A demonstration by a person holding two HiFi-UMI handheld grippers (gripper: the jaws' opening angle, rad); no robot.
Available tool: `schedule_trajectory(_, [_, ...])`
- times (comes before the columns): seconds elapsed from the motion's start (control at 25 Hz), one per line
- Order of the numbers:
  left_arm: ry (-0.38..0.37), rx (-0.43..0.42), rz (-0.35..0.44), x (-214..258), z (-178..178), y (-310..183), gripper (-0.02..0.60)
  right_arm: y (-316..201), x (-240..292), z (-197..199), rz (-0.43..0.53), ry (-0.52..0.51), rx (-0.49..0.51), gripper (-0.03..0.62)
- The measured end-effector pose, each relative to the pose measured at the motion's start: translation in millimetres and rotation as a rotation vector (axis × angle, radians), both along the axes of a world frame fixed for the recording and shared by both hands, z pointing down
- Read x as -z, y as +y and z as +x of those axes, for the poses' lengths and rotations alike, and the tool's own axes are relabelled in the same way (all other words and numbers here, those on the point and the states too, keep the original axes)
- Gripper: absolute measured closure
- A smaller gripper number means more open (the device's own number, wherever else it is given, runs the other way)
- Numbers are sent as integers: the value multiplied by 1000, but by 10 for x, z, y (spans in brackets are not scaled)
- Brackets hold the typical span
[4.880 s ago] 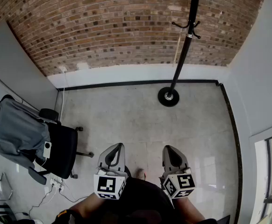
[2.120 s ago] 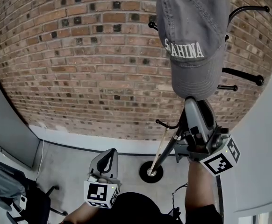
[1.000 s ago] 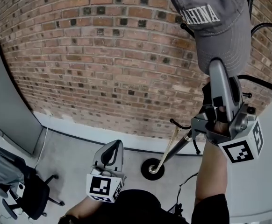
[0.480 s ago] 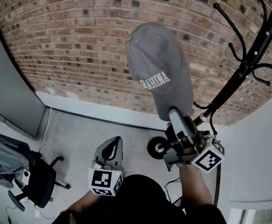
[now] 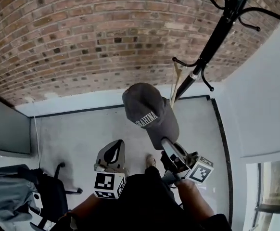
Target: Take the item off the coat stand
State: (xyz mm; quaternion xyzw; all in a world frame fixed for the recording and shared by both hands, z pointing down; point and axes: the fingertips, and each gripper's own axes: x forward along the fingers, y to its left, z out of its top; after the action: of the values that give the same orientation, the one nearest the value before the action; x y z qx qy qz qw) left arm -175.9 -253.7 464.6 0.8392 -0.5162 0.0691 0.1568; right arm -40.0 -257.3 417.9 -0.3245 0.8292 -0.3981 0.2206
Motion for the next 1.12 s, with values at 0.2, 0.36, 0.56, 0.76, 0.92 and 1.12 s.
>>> schedule_trajectory(0.2, [-10, -193, -41, -217, 428, 289, 556, 615, -306, 541, -76, 40, -213, 562])
schedule_trajectory(0.36, [-13, -318, -34, -192, 786, 578, 556, 1176, -438, 981, -116, 19, -374, 563])
schedule_trajectory(0.56, [-13, -389, -9, -122, 1293, 945, 556, 1793, -457, 1507, -115, -10, -491, 563])
schedule_trajectory(0.76, [-12, -451, -1, -78, 1934, 1486, 556, 2430, -424, 2068, -83, -50, -565, 562])
schedule_trajectory(0.92, [-31, -471, -12, -122, 2416, 2032, 556, 2957, -460, 2514, -72, -68, -592, 562])
schedule_trajectory(1.12, [-73, -487, -8, -172, 2797, 2597, 557, 3486, -486, 2910, -50, -97, -608, 562])
